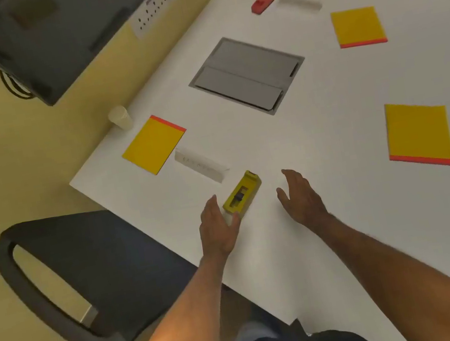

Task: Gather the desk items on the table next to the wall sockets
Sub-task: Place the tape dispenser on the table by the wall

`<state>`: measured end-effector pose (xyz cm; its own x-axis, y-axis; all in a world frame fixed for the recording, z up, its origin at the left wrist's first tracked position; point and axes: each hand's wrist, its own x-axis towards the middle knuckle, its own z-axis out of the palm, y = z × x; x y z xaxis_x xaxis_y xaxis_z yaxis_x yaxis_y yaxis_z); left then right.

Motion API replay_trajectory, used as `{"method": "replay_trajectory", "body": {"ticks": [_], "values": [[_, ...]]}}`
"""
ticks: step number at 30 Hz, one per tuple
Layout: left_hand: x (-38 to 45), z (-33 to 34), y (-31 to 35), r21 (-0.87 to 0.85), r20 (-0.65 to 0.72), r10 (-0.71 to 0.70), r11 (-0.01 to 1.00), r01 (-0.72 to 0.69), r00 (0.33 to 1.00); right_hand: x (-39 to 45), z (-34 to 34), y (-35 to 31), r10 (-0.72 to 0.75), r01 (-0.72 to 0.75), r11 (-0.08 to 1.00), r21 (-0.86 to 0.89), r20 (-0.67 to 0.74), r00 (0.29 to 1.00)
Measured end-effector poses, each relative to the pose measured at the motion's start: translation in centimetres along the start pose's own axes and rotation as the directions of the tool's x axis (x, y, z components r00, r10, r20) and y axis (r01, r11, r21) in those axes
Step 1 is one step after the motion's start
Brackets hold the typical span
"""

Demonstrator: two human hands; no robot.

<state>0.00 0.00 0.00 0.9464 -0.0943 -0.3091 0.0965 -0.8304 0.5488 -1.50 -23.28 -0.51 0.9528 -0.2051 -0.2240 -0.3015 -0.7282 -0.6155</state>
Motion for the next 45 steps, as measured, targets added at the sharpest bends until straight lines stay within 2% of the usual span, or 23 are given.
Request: {"method": "replay_trajectory", "body": {"ticks": [5, 9, 12, 15, 20, 25, 30, 34, 38, 42, 45], "values": [[3.3, 2.2, -1.9, -0.097, 0.126, -0.085, 0.991, 0.097, 0.988, 4.5, 3.0, -1.5, 0.120, -0.132, 0.986, 0.099, 0.122, 0.985], [5.6, 3.9, -2.3, -0.160, 0.155, -0.110, 0.978, 0.134, 0.982, 7.5, 4.3, -2.0, 0.147, -0.173, 0.974, 0.145, 0.173, 0.974], [6.6, 4.9, -2.4, -0.180, 0.146, -0.088, 0.977, 0.114, 0.985, 9.0, 4.9, -2.1, 0.080, -0.116, 0.978, 0.172, 0.200, 0.976], [7.1, 5.4, -2.5, -0.193, 0.129, -0.042, 0.979, 0.067, 0.991, 9.9, 5.2, -1.5, -0.017, -0.016, 0.992, 0.129, 0.249, 0.968], [7.1, 5.6, -2.9, -0.243, 0.146, -0.053, 0.966, 0.087, 0.988, 10.8, 5.3, -0.4, -0.117, 0.108, 0.993, 0.049, 0.304, 0.945], [7.4, 5.2, -2.8, -0.300, 0.135, -0.078, 0.947, 0.115, 0.988, 12.4, 5.1, 0.2, -0.093, 0.136, 0.987, -0.082, 0.393, 0.915], [8.1, 4.6, -2.9, -0.359, 0.115, -0.067, 0.928, 0.105, 0.991, 14.0, 4.9, 0.3, -0.122, 0.173, 0.982, -0.076, 0.445, 0.887], [8.8, 3.4, -2.4, -0.405, 0.119, -0.027, 0.911, 0.073, 0.993, 15.2, 3.2, 0.5, -0.124, 0.138, 0.990, 0.007, 0.483, 0.867], [10.9, 1.7, -1.4, -0.449, 0.105, 0.030, 0.893, 0.021, 0.994, 16.9, 0.2, 0.4, -0.181, 0.097, 0.975, 0.198, 0.462, 0.868], [15.3, -0.7, -0.5, -0.465, 0.110, 0.100, 0.885, -0.038, 0.989, 20.1, -2.5, -0.8, -0.177, -0.015, 0.927, 0.375, 0.471, 0.864], [20.2, -3.4, -0.1, -0.479, 0.066, 0.169, 0.870, -0.118, 0.983, 23.5, -3.2, -2.4, -0.185, -0.012, 0.907, 0.421, 0.423, 0.887]]}}
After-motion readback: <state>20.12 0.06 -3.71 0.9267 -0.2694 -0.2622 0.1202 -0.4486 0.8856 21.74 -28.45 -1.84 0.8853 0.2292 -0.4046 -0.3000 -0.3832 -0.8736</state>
